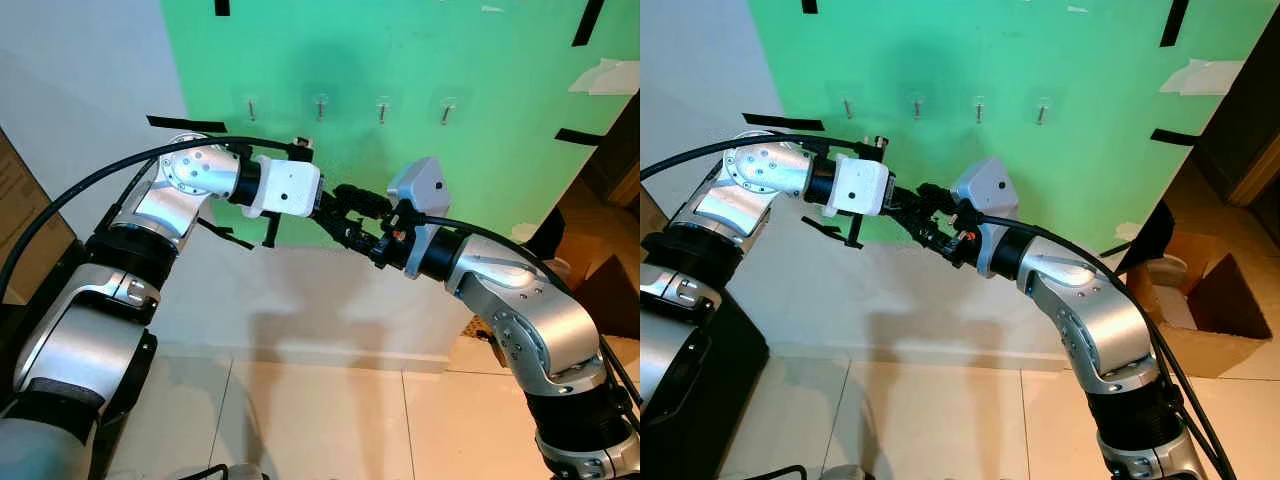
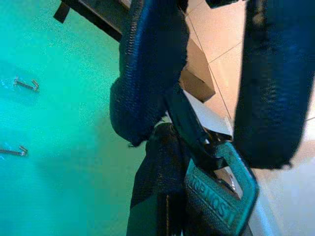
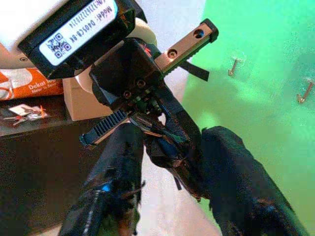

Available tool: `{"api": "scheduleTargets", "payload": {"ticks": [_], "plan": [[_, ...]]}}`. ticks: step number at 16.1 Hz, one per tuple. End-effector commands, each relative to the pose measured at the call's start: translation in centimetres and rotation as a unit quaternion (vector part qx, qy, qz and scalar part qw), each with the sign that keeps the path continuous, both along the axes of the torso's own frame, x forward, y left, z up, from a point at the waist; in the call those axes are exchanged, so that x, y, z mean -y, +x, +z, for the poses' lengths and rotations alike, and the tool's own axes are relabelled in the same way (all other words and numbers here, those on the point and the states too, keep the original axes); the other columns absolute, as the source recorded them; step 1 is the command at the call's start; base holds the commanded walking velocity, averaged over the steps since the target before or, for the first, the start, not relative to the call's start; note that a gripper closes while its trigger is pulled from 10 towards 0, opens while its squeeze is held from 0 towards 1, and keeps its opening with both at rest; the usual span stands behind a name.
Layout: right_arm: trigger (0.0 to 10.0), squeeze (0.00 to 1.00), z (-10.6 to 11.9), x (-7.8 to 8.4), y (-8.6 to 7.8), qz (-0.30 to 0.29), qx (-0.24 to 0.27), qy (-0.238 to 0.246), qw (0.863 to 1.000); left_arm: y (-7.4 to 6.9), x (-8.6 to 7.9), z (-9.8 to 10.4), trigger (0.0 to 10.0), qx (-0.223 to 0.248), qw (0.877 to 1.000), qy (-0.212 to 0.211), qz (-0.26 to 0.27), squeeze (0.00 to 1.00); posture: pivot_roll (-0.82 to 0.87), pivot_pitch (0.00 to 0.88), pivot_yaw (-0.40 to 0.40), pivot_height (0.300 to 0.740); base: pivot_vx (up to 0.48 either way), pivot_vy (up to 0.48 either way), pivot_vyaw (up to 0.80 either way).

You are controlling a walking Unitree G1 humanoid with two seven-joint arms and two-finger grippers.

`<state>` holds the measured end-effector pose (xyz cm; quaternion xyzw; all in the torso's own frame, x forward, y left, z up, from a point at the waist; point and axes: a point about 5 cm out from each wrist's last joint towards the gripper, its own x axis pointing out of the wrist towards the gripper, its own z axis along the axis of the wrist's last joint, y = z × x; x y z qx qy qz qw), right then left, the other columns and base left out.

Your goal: Hang keys on a hook

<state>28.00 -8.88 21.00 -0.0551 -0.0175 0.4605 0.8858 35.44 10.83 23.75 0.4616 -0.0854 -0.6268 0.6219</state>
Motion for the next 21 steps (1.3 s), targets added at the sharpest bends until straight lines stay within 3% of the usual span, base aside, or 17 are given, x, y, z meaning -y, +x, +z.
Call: {"api": "scheduleTargets", "payload": {"ticks": [1,2,13,21], "plan": [[0.5,0.0,0.23,-0.14,0.1,0.007,0.006,-0.001,1.0,-0.24,0.21,0.0,10.0,0.002,1.0,0.008,-0.011,0.0,-0.03,0.0,-0.019,0.74,0.0,0.0,0.0],[0.0,0.0,0.21,-0.16,0.06,0.008,0.005,-0.001,1.0,-0.24,0.22,0.01,10.0,0.003,1.0,0.007,-0.011,0.0,-0.03,0.0,-0.019,0.74,0.0,0.0,0.0],[0.0,0.0,0.25,-0.3,-0.1,0.012,0.007,0.003,1.0,0.17,0.08,0.32,10.0,0.005,1.0,0.002,0.005,0.0,-0.03,0.0,-0.016,0.74,0.0,0.0,0.0],[0.0,0.0,0.39,-0.54,-0.65,0.027,0.007,0.013,1.0,0.66,-0.34,0.2,10.0,-0.02,0.999,-0.024,0.037,0.0,-0.03,0.0,-0.02,0.74,0.0,0.0,0.0]]}}
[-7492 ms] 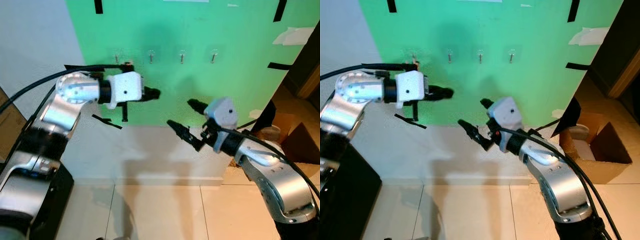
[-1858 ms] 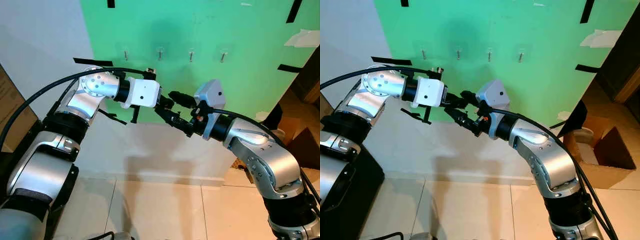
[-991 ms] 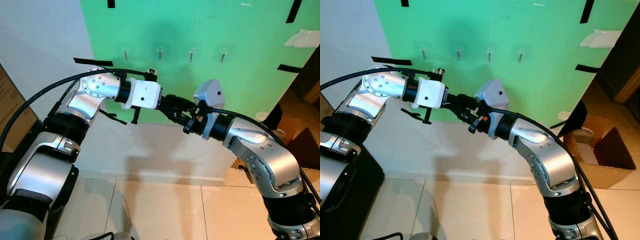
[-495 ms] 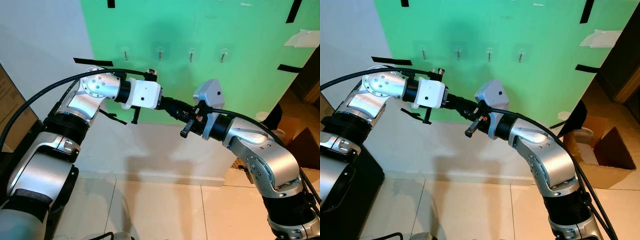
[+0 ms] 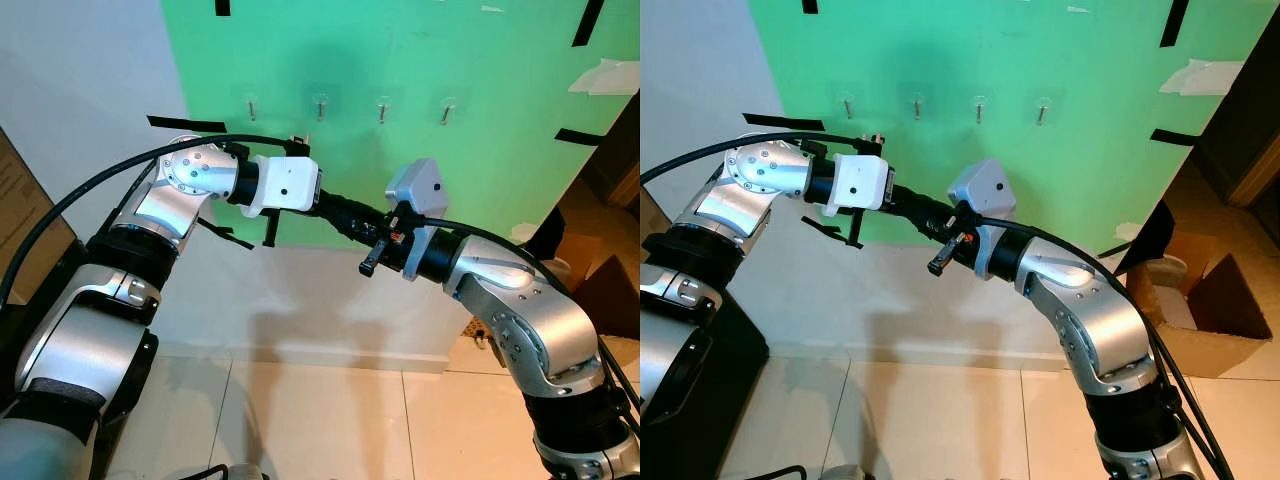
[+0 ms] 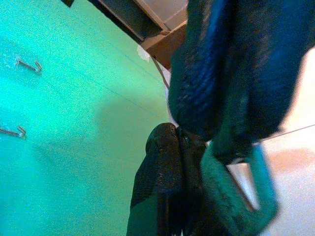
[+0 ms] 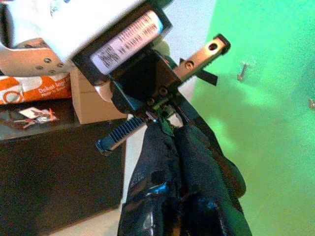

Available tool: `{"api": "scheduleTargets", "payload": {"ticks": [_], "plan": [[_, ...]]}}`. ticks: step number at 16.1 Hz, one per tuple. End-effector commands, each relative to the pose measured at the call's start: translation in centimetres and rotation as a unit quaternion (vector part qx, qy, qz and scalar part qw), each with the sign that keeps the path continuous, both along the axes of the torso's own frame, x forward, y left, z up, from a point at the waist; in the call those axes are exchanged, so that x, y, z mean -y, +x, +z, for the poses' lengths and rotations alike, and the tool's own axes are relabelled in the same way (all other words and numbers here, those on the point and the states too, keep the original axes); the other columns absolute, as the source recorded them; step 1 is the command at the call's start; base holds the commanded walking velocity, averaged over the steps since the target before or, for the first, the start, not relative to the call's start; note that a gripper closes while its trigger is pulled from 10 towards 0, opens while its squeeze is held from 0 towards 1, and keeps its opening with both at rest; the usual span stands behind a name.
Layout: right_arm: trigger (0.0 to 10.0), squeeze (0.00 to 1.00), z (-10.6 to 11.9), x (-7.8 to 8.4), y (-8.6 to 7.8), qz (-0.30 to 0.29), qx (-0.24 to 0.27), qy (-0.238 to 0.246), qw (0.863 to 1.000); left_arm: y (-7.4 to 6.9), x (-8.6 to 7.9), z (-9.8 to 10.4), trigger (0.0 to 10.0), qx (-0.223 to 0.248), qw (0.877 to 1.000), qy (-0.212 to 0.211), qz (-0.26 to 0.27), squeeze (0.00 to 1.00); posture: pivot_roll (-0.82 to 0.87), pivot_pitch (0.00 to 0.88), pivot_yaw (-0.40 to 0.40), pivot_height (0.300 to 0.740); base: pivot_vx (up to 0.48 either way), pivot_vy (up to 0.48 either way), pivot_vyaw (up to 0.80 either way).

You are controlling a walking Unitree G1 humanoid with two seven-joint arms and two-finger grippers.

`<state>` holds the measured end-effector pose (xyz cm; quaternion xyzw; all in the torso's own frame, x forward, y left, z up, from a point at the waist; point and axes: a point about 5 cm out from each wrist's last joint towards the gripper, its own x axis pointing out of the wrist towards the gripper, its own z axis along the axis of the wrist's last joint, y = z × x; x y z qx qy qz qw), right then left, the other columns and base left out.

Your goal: Hang keys on a hook

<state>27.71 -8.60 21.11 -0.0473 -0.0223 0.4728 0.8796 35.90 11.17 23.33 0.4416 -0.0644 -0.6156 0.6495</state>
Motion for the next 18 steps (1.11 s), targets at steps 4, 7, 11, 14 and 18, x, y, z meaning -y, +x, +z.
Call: {"api": "scheduleTargets", "payload": {"ticks": [4,7,11,14,18], "plan": [[0.0,0.0,0.3,-0.5,-0.7,0.026,0.006,0.006,1.0,0.3,-0.2,0.4,10.0,-0.008,1.0,-0.018,0.017,0.0,-0.03,0.0,-0.019,0.74,0.0,0.0,0.0],[0.0,0.0,0.2,-0.6,-1.0,0.036,0.004,0.007,0.999,0.4,-0.3,0.2,10.0,-0.011,0.999,-0.018,0.026,0.0,-0.03,0.0,-0.02,0.74,0.0,0.0,0.0],[0.0,0.0,0.2,-0.5,-1.0,0.03,0.004,0.007,1.0,0.2,-0.2,-0.1,10.0,-0.008,1.0,-0.008,0.018,0.0,-0.03,0.0,-0.019,0.74,0.0,0.0,0.0],[0.0,0.0,0.2,-0.5,-0.9,0.026,0.005,0.007,1.0,0.1,-0.1,-0.3,10.0,-0.019,1.0,-0.008,0.016,0.59,-0.03,0.0,-0.019,0.74,0.0,0.0,0.0],[0.0,0.0,0.3,-0.3,-0.6,0.01,0.006,0.01,1.0,-0.2,-0.5,-0.6,10.0,-0.042,0.999,-0.011,0.019,1.0,-0.03,0.0,-0.021,0.74,0.0,0.0,0.0]]}}
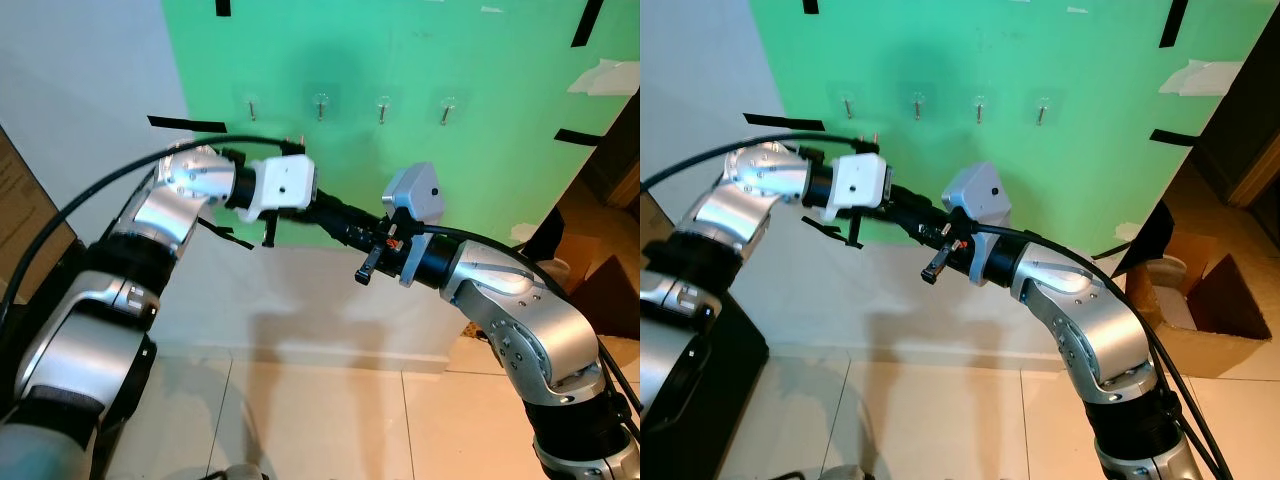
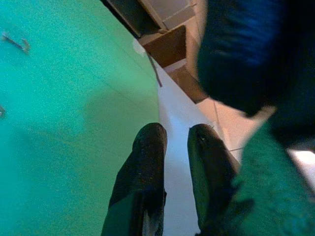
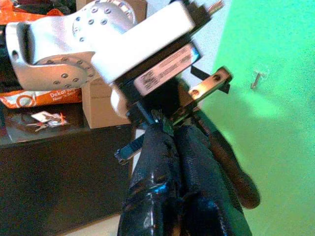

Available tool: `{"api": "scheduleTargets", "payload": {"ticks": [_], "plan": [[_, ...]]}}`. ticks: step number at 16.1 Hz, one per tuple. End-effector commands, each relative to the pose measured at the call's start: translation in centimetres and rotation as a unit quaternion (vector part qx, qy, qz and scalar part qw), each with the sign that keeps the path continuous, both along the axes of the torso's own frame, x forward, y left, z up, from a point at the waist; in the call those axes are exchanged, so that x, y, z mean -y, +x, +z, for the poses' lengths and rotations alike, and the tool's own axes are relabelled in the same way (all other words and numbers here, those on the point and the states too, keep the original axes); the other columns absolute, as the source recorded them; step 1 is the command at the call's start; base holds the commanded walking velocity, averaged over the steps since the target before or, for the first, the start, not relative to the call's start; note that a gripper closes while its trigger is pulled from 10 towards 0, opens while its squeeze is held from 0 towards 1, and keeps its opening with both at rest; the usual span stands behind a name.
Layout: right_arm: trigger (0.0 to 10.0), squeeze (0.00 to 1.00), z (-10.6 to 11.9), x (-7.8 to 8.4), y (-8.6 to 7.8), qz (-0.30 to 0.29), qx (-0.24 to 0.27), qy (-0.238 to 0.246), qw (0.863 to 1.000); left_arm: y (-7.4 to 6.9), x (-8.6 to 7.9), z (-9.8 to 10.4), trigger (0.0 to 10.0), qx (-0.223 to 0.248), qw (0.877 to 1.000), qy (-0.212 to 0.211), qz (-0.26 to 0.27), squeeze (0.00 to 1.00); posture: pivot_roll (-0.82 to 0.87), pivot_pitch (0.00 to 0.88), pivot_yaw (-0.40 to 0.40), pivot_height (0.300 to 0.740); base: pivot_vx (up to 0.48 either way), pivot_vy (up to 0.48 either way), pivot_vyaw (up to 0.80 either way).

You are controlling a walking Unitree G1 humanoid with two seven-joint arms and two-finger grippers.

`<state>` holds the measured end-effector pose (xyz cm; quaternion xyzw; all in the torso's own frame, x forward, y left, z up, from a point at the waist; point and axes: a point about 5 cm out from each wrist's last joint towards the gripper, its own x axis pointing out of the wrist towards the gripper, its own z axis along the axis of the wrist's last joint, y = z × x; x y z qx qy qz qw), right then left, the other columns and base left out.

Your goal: Hang keys on a hook

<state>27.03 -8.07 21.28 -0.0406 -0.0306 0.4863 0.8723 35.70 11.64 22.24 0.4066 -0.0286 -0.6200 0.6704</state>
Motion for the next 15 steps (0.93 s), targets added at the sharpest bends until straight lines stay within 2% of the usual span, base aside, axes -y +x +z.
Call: {"api": "scheduleTargets", "payload": {"ticks": [1,4,6,7,11,13,15], "plan": [[0.0,0.0,0.1,0.2,0.1,-0.011,0.001,0.003,1.0,-0.2,-0.2,0.3,10.0,0.003,1.0,-0.003,-0.004,1.0,-0.03,0.0,-0.023,0.74,0.0,0.0,0.0],[0.0,0.0,0.1,0.3,0.3,-0.014,0.0,0.003,1.0,-0.4,-0.7,0.0,10.0,-0.006,1.0,-0.006,0.007,1.0,-0.03,0.0,-0.023,0.74,0.0,0.0,0.0],[0.0,0.0,0.0,0.4,0.2,-0.016,-0.001,0.002,1.0,-0.6,-2.1,-0.5,10.0,-0.017,0.999,-0.01,0.034,1.0,-0.03,0.0,-0.024,0.74,0.0,0.0,0.0],[0.0,0.0,-0.1,0.5,0.2,-0.019,-0.003,0.002,1.0,-1.1,-3.7,-1.2,10.0,-0.026,0.998,-0.011,0.061,1.0,-0.02,0.0,-0.029,0.74,0.0,0.0,0.0],[0.0,0.0,-0.1,0.5,0.2,-0.016,-0.005,0.003,1.0,-1.8,-5.8,-1.6,10.0,-0.03,0.993,-0.024,0.108,1.0,-0.01,0.0,-0.036,0.74,0.0,0.0,0.0],[0.0,0.0,-0.3,0.7,0.2,-0.026,-0.005,-0.005,1.0,-2.4,-6.9,-1.7,10.0,-0.028,0.987,-0.06,0.149,1.0,-0.02,0.0,-0.034,0.74,0.0,0.0,0.0],[0.0,0.0,-1.2,1.6,1.0,-0.1,-0.019,-0.016,0.995,-3.7,-7.8,-3.5,10.0,-0.024,0.963,-0.121,0.241,1.0,-0.02,0.0,-0.043,0.74,0.0,0.0,0.0]]}}
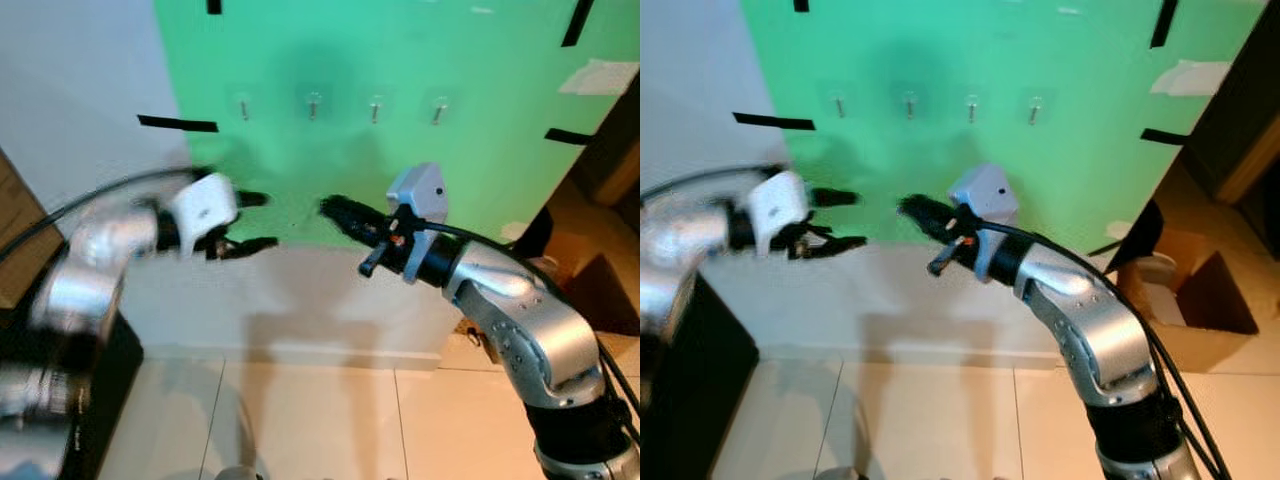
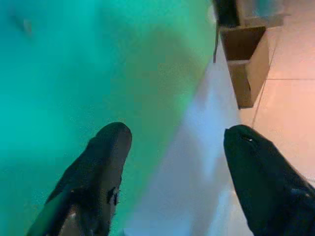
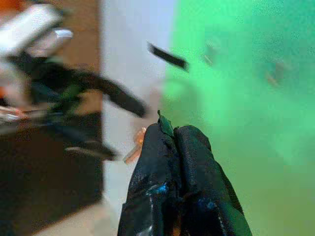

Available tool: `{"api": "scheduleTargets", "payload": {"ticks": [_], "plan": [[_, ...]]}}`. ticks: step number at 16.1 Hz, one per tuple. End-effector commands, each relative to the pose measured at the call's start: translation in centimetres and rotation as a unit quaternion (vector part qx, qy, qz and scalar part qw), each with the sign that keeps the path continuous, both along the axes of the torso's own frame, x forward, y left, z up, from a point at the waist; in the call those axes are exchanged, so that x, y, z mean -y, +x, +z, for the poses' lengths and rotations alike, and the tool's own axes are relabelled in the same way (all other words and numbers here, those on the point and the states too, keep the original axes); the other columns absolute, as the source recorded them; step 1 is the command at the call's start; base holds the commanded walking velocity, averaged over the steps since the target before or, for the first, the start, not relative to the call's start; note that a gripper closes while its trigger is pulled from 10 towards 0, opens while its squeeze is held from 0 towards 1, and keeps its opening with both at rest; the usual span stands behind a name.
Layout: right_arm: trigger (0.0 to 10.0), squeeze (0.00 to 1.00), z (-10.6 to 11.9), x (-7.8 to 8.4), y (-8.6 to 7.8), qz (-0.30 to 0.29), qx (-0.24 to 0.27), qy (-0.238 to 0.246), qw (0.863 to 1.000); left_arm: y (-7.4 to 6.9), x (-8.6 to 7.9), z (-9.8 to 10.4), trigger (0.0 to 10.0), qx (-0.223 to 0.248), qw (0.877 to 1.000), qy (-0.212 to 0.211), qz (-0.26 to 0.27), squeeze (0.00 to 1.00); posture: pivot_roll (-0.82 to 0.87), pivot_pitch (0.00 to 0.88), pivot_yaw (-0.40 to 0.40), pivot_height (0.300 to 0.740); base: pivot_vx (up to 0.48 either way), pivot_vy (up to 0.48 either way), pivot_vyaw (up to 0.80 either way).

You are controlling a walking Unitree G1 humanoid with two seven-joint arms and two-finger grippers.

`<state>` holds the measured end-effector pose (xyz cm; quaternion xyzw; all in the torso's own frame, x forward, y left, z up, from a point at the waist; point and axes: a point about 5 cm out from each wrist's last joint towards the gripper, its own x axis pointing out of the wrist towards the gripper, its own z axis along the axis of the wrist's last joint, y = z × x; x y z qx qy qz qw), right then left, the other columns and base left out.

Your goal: Hang keys on a hook

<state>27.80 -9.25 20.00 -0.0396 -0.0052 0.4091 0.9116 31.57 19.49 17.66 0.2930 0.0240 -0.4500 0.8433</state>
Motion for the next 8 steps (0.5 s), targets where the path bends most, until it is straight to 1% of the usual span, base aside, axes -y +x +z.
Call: {"api": "scheduleTargets", "payload": {"ticks": [1,2,3,4,5,6,8], "plan": [[0.0,0.0,-0.3,0.6,0.3,-0.04,-0.01,0.01,0.999,-0.5,0.3,0.0,10.0,0.015,0.999,-0.028,0.038,1.0,-0.02,0.0,-0.051,0.74,0.0,0.0,0.0],[0.0,0.0,-0.9,0.9,0.2,-0.076,-0.042,0.055,0.995,-2.3,1.2,-2.0,10.0,0.011,0.993,-0.074,0.094,0.0,-0.01,0.0,-0.062,0.74,0.0,0.0,0.0],[0.0,0.0,-1.6,1.1,-0.2,-0.087,-0.062,0.071,0.992,-3.9,1.9,-3.4,10.0,0.008,0.985,-0.104,0.134,0.0,-0.01,0.0,-0.075,0.74,0.0,0.0,0.0],[3.3,0.0,-2.2,1.3,-0.7,-0.09,-0.068,0.066,0.991,-4.9,2.2,-4.3,10.0,-0.001,0.979,-0.122,0.165,0.0,0.0,0.0,-0.078,0.74,0.0,0.0,0.0],[10.0,0.0,-2.5,1.4,-1.0,-0.094,-0.066,0.058,0.992,-5.3,2.3,-4.6,10.0,0.002,0.974,-0.126,0.187,0.0,0.0,0.0,-0.079,0.74,0.0,0.0,0.0],[10.0,0.0,-5.0,3.0,-1.3,-0.163,-0.061,-0.05,0.983,-6.1,1.9,-5.2,10.0,0.019,0.952,-0.142,0.272,0.0,0.0,0.0,-0.085,0.74,0.0,0.0,0.0],[10.0,0.0,-6.0,4.0,-1.6,-0.194,-0.061,-0.072,0.977,-6.5,1.9,-5.2,10.0,0.03,0.942,-0.144,0.302,0.0,-0.01,0.0,-0.082,0.74,0.0,0.0,0.0]]}}
